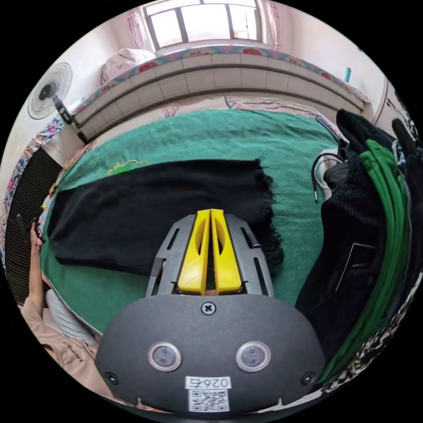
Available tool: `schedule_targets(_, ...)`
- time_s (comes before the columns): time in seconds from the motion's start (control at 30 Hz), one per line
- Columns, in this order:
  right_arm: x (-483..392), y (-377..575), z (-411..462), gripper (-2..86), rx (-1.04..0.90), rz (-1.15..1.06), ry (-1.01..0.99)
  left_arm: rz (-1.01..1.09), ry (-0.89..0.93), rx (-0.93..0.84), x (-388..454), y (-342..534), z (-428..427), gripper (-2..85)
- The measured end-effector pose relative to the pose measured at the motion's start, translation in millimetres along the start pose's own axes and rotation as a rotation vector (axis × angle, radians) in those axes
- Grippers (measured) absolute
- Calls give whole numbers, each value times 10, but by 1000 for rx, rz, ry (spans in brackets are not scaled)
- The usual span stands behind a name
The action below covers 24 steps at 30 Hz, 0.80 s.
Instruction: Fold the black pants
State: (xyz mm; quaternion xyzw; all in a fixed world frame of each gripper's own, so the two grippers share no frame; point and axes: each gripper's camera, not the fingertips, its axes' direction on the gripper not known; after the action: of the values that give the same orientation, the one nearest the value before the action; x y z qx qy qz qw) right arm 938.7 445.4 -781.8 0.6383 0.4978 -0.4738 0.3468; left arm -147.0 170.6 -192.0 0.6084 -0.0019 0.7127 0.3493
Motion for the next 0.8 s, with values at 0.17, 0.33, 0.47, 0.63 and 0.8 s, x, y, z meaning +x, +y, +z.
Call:
schedule_targets(0.17, -1389, 854, -628, -9, 43, -142, -191, 81, 78, -137, 115, -508, 521, 144)
schedule_targets(0.33, -3225, 1872, -165, -9, -114, -339, -384, 191, 27, -306, 480, -714, 650, 54)
schedule_targets(0.47, -4180, 2728, 518, -10, -168, -447, -283, 125, -109, -63, 468, -668, -436, 35)
schedule_targets(0.63, -4270, 3365, 878, -10, -175, -436, -255, -45, -135, -190, -63, -721, -522, 47)
schedule_targets(0.8, -3994, 3901, 1030, -9, -166, -331, -359, -145, -113, -222, -80, -513, -632, -2)
